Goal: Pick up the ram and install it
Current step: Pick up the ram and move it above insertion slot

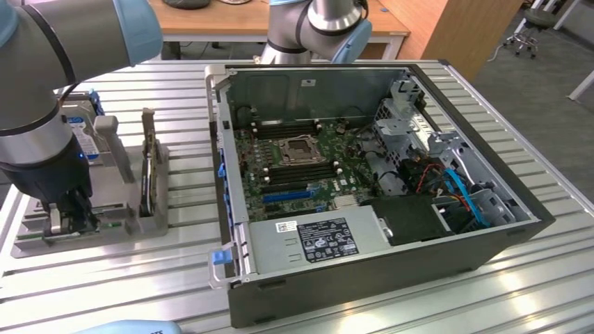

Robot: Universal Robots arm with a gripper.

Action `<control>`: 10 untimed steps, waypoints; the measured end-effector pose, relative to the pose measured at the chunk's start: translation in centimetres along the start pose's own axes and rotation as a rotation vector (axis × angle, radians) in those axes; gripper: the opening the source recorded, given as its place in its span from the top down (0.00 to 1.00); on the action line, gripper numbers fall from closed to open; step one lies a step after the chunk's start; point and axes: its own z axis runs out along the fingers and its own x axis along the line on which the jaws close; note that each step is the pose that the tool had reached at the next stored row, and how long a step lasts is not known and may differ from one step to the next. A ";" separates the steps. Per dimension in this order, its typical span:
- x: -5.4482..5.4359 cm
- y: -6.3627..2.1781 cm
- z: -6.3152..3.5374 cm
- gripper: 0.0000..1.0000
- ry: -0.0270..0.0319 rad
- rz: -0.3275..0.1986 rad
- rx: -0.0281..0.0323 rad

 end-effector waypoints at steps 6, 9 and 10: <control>0.0 0.02 -0.65 0.88 -0.0004 0.000 -0.0001; 0.0 0.04 -1.04 0.88 -0.0009 0.000 0.0000; 0.0 0.04 -1.20 0.88 -0.0010 0.000 0.0000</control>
